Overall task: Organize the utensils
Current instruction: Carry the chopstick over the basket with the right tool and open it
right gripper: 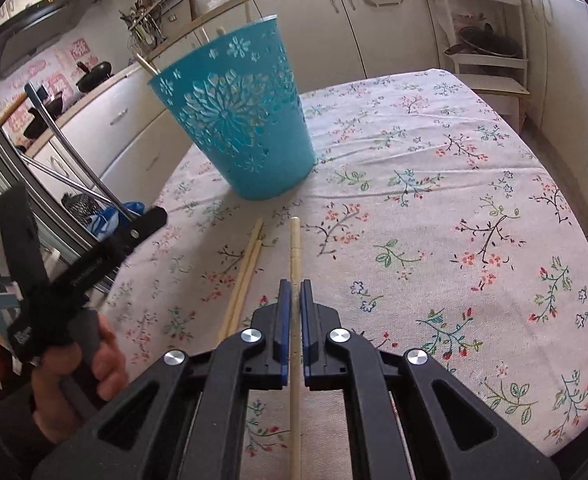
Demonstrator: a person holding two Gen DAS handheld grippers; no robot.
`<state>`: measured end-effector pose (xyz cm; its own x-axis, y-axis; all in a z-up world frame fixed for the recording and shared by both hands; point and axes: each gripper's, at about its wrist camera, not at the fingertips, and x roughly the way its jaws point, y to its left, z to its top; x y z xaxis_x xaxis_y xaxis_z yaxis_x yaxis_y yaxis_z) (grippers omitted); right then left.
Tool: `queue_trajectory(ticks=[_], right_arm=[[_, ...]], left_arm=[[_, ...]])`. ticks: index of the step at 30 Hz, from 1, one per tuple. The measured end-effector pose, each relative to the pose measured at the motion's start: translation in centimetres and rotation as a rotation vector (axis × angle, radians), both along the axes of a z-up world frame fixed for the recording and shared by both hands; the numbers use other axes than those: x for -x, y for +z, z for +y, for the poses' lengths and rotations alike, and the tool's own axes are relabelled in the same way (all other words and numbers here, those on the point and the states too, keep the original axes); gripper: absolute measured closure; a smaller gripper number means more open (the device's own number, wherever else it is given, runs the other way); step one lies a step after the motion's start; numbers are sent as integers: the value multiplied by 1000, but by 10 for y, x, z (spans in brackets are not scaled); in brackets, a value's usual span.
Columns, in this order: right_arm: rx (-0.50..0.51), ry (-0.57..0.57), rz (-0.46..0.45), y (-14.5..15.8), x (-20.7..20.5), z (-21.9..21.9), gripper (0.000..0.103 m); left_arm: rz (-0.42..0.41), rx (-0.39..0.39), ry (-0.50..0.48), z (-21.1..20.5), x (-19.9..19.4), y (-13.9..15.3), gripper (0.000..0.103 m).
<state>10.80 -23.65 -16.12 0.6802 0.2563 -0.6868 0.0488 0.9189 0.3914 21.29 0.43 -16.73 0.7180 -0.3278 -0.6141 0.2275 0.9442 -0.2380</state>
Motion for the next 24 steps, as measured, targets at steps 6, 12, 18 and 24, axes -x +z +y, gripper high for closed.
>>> queue_trajectory(ticks=[6, 12, 18, 24], right_arm=[[-27, 4, -65, 23, 3, -2, 97], [-52, 13, -117, 43, 4, -1, 97], [-59, 26, -191, 72, 2, -1, 97], [-54, 39, -259, 98, -1, 1, 98]], left_arm=[[-6, -34, -8, -6, 2, 0, 16], [0, -52, -10, -10, 2, -1, 15], [7, -60, -13, -12, 1, -2, 15], [12, -63, -13, -12, 0, -3, 15]])
